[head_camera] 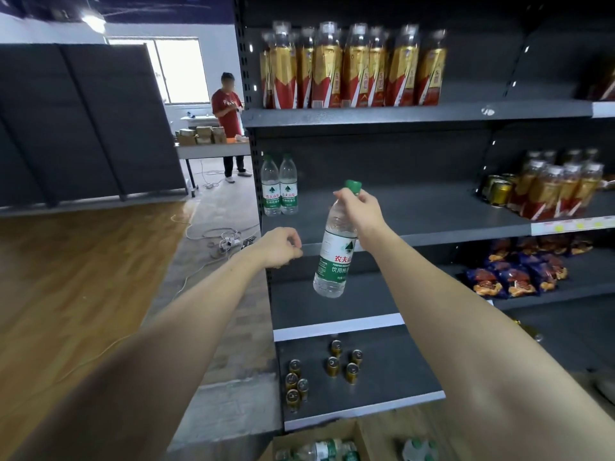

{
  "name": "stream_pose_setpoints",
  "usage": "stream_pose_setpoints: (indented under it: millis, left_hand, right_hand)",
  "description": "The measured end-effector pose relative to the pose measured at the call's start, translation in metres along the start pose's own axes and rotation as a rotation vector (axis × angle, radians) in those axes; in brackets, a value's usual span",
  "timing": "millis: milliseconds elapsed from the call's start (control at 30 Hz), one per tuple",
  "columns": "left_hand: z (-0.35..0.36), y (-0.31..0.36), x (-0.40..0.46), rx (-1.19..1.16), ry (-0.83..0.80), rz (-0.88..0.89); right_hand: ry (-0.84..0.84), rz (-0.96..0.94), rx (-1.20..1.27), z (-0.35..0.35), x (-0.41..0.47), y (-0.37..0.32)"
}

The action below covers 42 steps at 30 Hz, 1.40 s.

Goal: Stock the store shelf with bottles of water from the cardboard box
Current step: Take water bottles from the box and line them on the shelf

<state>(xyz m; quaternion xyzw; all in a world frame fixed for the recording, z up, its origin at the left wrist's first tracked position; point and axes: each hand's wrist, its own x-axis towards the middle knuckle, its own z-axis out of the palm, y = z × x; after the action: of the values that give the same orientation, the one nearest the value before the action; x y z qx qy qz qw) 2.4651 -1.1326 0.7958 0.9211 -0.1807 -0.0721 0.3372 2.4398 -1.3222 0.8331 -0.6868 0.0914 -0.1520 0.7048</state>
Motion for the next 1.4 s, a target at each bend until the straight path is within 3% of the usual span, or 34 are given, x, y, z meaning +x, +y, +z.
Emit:
stream_pose_setpoints:
  millis: [200,300,467,767,933,1133,1400]
  left_hand:
    - [0.006,0.031,-0.001,-0.064,-0.172,0.001]
    - [0.02,0.045,0.003,-0.14,-0.166,0.024]
    - [0.042,0.056,0.023,-0.299,0.043,-0.078]
    - [0.052,0.044,0.043,-0.275,0.302,-0.185]
    - [0.037,0.023,0.053,-0.273,0.428,-0.211]
    - [0.006,0.0,0.097,-0.307,0.513,-0.212]
    - [-0.019,-0.043,0.184,-0.398,0.443,-0.126]
  right_hand:
    - [-0.091,-0.046,-0.075,-0.003,0.007,-0.012]
    - [-0.144,-0.06,-0.095,-0.002,0.013,-0.014]
    - [-0.192,-0.071,-0.069,-0.001,0.026,-0.018]
    - [-0.44,-0.03,-0.199,-0.017,0.052,-0.016]
    - [-0.436,0.038,-0.36,-0.025,0.076,0.007]
    - [-0.441,0.009,-0.676,-0.005,0.116,0.042]
    - [-0.385,0.056,-0.89,0.037,0.162,0.085]
